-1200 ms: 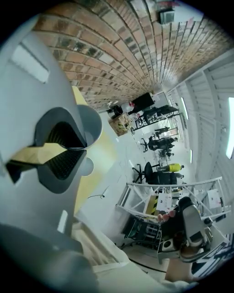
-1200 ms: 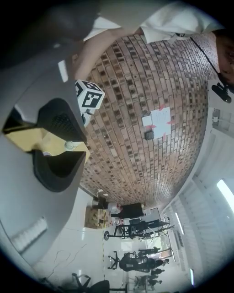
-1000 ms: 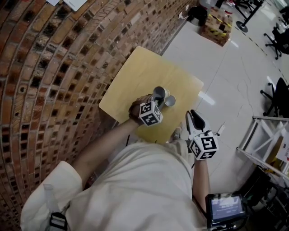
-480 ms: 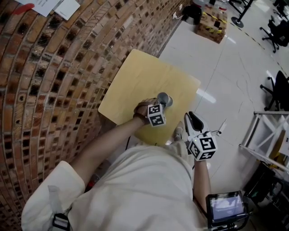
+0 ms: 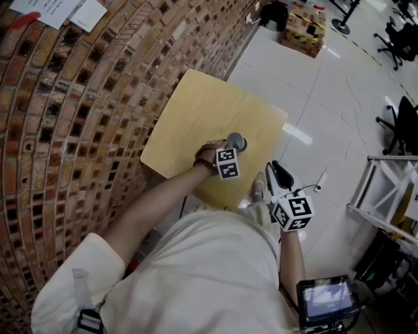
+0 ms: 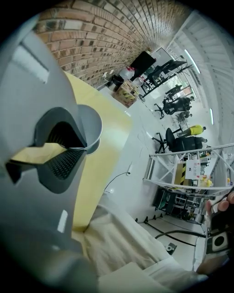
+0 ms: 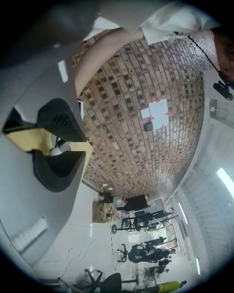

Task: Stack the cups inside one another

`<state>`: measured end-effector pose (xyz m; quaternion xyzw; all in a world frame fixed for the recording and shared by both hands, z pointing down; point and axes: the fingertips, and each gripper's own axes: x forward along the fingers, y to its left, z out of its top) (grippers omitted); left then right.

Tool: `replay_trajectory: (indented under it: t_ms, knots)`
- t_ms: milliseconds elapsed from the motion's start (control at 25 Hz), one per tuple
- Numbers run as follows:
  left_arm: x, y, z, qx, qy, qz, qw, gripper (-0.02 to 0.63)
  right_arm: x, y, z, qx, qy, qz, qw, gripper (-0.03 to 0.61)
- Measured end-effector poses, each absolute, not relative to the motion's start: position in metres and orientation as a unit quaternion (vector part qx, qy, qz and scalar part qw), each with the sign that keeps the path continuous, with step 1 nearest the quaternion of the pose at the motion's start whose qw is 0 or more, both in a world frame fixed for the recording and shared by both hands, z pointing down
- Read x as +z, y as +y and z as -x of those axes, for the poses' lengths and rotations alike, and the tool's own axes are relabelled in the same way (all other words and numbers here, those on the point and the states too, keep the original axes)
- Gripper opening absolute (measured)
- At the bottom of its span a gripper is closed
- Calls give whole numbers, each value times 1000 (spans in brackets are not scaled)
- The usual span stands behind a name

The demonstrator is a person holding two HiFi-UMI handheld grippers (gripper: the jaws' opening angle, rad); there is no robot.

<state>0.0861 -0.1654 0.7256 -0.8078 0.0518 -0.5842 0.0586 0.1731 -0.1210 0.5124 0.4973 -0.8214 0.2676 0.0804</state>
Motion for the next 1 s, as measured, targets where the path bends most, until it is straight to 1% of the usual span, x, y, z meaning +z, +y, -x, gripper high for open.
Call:
replay_trajectory:
  t_ms: [560, 1000]
  knots:
    - [749, -156, -94, -597, 30, 799, 60, 37, 522, -110, -182, 281, -812, -505, 85, 60]
    - [767, -158, -94, -612, 31, 787, 67, 40, 527, -102, -195, 292, -806, -510, 74, 60]
